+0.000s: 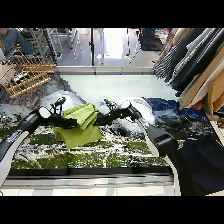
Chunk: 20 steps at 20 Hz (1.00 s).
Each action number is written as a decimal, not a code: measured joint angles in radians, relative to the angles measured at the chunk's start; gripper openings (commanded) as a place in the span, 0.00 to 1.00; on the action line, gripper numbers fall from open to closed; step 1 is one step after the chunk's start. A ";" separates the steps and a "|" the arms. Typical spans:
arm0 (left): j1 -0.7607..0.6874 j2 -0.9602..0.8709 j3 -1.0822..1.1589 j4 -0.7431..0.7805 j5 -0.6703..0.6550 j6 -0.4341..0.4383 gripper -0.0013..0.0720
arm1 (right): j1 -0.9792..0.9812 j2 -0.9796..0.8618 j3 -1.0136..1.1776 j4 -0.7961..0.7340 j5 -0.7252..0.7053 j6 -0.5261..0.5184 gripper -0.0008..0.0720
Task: Fold the clothes and pants, and hang the long-sleeved shirts on hangers.
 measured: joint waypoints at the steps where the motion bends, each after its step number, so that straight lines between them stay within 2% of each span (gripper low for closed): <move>1: 0.003 0.013 0.000 0.000 -0.010 0.000 0.04 | 0.003 0.016 0.001 0.010 0.007 -0.005 0.02; 3: 0.013 0.057 0.000 0.000 -0.032 0.003 0.04 | 0.003 0.068 0.003 0.003 0.024 -0.011 0.02; 5: 0.034 0.129 0.000 0.000 -0.060 0.004 0.04 | -0.004 0.142 0.002 -0.077 0.044 0.010 0.02; 10: 0.111 0.395 0.000 0.000 -0.140 0.006 0.04 | -0.080 0.425 0.002 -0.448 0.107 0.145 0.02; 13: 0.165 0.560 0.001 0.000 -0.165 0.007 0.04 | -0.199 0.584 0.001 -0.587 0.153 0.193 0.02; 16: 0.220 0.682 0.001 0.000 -0.190 0.007 0.04 | -0.379 0.708 -0.013 -0.635 0.204 0.216 0.02; 20: 0.275 0.775 0.001 0.008 -0.235 0.011 0.04 | -0.703 0.851 -0.106 -0.613 0.267 0.203 0.02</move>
